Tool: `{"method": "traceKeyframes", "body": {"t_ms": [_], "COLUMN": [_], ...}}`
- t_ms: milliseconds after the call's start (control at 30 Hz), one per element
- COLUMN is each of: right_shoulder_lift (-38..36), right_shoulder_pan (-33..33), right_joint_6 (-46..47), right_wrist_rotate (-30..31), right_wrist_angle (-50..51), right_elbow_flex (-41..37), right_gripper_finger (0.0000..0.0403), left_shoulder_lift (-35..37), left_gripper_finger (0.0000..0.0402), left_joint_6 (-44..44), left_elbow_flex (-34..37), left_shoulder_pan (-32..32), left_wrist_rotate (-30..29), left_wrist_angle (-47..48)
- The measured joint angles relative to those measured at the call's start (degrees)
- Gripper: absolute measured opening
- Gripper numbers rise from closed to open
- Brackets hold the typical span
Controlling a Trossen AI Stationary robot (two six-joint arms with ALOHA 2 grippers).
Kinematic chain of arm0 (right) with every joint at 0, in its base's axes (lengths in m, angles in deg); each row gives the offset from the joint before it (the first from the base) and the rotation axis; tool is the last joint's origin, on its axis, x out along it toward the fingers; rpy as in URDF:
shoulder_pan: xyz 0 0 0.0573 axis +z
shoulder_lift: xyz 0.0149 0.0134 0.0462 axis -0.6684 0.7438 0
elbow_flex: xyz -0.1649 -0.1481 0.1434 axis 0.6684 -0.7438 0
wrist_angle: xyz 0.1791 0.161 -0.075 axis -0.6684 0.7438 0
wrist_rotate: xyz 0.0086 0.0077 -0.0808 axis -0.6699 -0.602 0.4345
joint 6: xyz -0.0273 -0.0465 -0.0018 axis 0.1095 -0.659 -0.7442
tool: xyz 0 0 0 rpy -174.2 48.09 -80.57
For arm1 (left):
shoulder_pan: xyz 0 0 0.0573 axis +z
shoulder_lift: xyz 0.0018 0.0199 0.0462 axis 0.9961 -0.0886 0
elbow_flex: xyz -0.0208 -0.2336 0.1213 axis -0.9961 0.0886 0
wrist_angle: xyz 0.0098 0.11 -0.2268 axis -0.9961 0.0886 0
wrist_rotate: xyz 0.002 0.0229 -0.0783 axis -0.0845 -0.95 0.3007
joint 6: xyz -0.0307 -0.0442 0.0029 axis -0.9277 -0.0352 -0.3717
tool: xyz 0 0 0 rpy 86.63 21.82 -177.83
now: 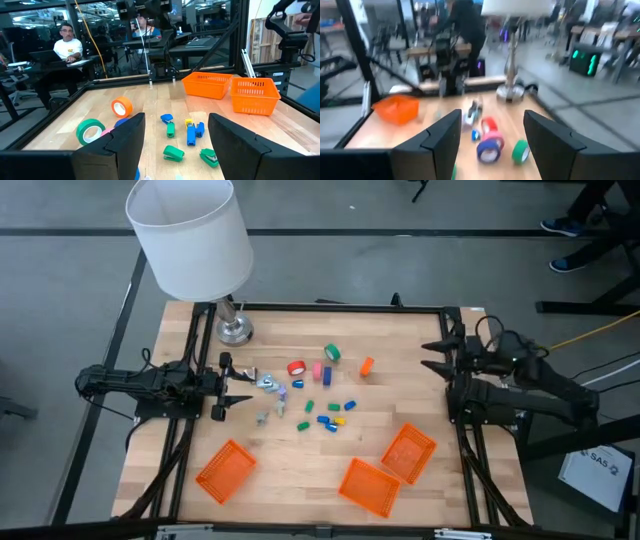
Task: Pick and place Stapler, Stapler remover, tape
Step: Put the orange tape into the right orange bin
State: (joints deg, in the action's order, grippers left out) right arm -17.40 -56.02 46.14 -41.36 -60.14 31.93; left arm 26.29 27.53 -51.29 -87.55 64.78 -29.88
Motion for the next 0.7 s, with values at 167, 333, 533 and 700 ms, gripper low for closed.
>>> {"method": "traceKeyframes", "body": {"t_ms": [167, 333, 533, 700], "right_shoulder_lift": [6.61, 10.07, 13.15, 18.03], "right_shoulder_pan": [3.72, 7.45, 15.01, 20.34], "right_joint_6": [0.02, 0.00, 0.02, 0.02], "right_wrist_rotate": [0.00, 0.00, -0.02, -0.04], "right_wrist_angle": [8.08, 12.73, 16.68, 11.94], "right_elbow_flex": [5.09, 5.46, 5.50, 5.46], "right_gripper_finger": [0.0220, 0.0220, 0.0220, 0.0220], "left_shoulder_lift": [-0.01, 0.00, 0.00, 0.00], "left_gripper_finger": [0.0217, 0.0215, 0.0217, 0.0215], "left_joint_6": [0.00, 0.00, 0.00, 0.00], "left_elbow_flex": [0.01, 0.00, 0.02, 0.00], "left_shoulder_pan": [0.00, 0.00, 0.00, 0.00], "left_wrist_rotate": [-0.01, -0.02, -0.01, 0.00], "left_wrist_angle": [0.00, 0.00, 0.00, 0.00]}}
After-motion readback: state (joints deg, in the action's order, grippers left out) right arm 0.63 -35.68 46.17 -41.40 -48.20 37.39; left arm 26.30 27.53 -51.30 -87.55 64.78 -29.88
